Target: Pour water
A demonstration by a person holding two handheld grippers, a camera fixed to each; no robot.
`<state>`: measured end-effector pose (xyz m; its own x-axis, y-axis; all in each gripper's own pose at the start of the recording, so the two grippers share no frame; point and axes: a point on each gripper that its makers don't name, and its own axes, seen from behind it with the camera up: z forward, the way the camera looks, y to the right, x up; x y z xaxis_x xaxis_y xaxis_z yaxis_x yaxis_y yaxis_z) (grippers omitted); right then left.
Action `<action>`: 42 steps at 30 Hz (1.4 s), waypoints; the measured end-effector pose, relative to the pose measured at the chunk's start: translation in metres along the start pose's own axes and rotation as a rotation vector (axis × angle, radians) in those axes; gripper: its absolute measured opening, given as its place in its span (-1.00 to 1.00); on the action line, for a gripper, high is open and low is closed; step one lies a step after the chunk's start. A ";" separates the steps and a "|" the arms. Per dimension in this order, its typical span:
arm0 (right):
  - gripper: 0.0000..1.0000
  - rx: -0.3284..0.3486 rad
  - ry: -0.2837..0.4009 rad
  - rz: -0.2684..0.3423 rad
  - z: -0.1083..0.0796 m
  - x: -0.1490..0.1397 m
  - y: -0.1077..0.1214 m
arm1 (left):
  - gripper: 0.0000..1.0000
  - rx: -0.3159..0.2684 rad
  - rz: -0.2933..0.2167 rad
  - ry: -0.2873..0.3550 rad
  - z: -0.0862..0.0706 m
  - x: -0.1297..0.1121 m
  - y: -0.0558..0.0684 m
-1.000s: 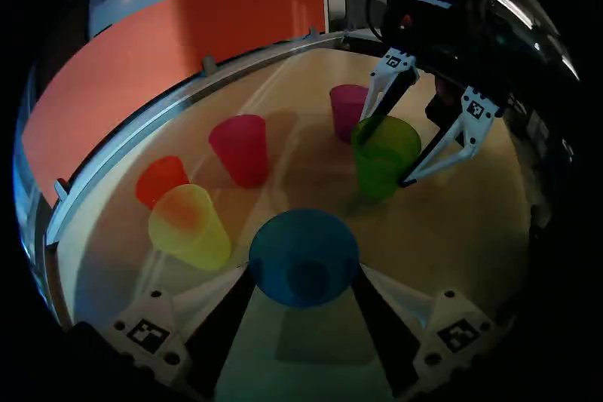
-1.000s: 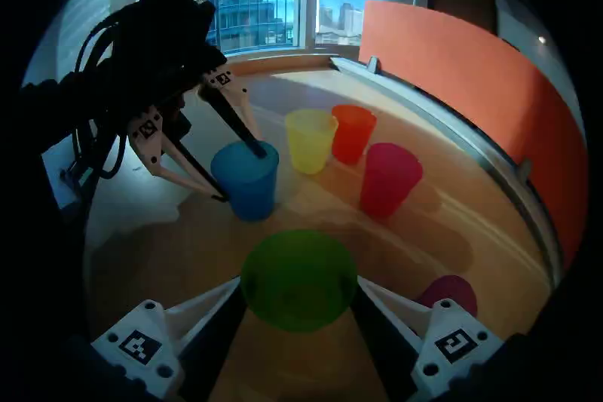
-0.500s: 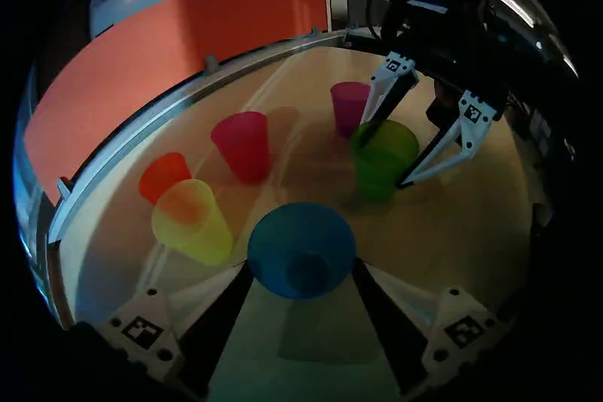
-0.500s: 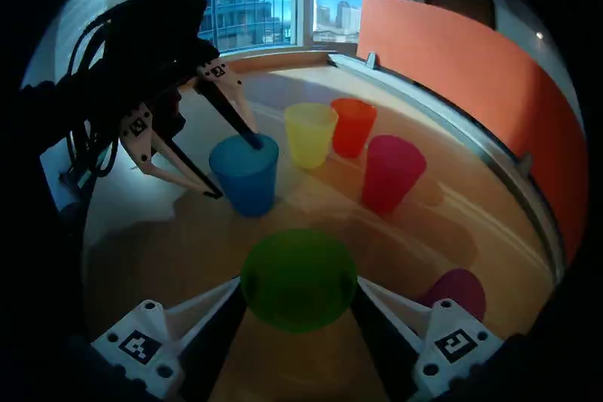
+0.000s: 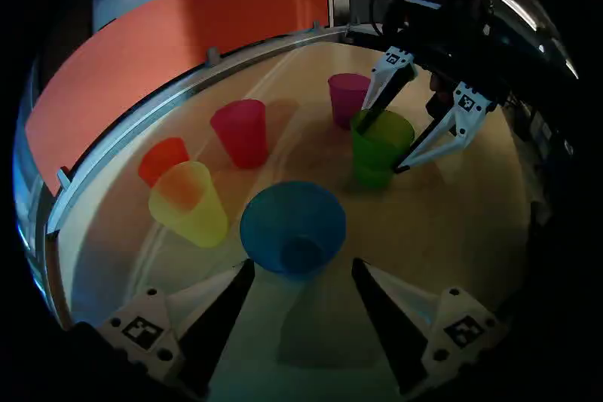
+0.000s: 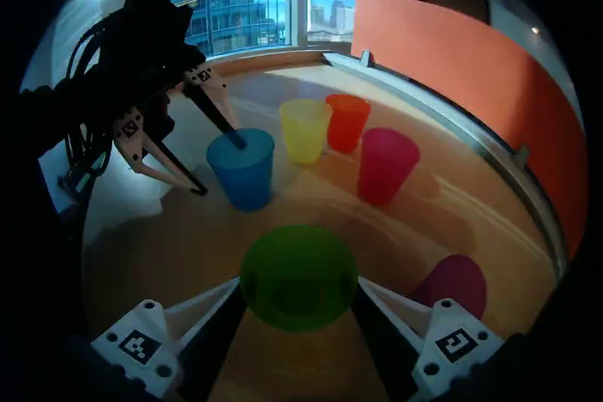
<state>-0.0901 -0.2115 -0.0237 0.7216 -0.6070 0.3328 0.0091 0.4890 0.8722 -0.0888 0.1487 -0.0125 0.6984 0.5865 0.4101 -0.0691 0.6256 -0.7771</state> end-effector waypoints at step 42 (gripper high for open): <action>0.99 -0.169 0.077 0.080 -0.081 -0.048 -0.011 | 0.92 0.146 -0.162 0.113 -0.066 -0.028 -0.005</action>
<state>-0.0689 -0.1371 -0.0788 0.7754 -0.5153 0.3651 0.0607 0.6362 0.7691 -0.0609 0.0955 -0.0519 0.7836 0.4165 0.4610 -0.0464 0.7792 -0.6251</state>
